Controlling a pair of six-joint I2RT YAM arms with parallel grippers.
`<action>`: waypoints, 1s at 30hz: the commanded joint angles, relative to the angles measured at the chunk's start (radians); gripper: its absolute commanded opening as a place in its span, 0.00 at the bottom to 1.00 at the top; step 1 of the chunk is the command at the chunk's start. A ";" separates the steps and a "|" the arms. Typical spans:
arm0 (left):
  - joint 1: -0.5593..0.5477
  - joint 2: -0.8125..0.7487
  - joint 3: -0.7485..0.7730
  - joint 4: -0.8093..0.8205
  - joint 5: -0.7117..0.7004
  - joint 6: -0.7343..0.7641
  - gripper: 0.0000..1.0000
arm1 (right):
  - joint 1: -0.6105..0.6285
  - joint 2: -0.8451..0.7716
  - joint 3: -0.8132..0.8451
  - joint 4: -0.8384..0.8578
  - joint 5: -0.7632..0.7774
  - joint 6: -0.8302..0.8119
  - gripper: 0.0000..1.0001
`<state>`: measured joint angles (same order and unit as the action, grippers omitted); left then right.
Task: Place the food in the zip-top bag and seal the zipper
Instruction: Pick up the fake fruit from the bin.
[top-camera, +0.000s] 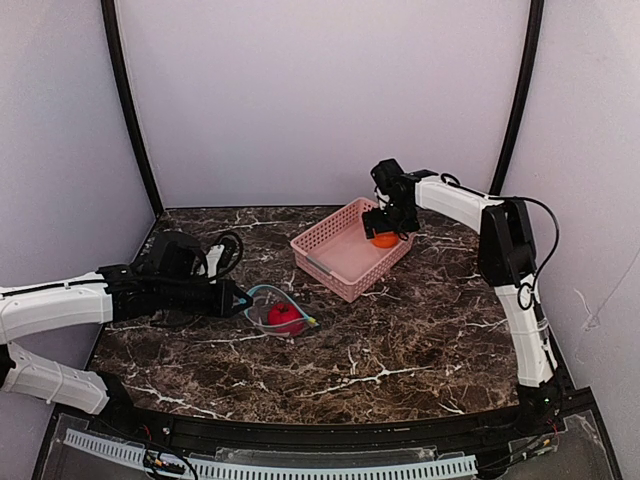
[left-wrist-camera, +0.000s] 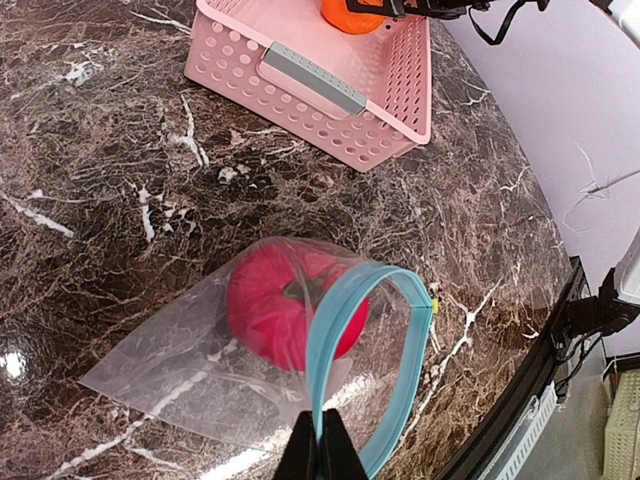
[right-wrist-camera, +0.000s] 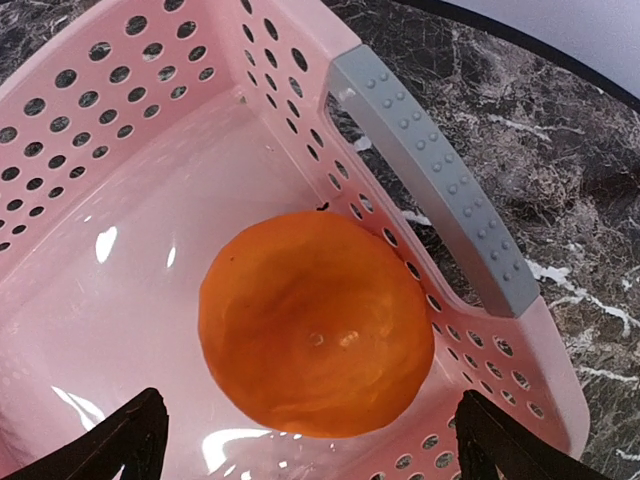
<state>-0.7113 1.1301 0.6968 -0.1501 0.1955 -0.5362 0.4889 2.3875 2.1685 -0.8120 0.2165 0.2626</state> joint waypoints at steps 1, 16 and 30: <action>0.004 -0.016 -0.004 -0.007 -0.006 0.013 0.01 | -0.016 0.049 0.041 0.017 -0.053 -0.015 0.98; 0.004 -0.015 -0.003 -0.020 -0.013 0.030 0.01 | -0.024 0.144 0.124 0.012 -0.095 -0.012 0.97; 0.004 0.003 0.015 -0.029 -0.012 0.033 0.01 | -0.026 0.162 0.147 0.038 -0.080 0.003 0.94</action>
<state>-0.7113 1.1313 0.6971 -0.1535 0.1925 -0.5163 0.4671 2.5210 2.2913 -0.7998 0.1310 0.2535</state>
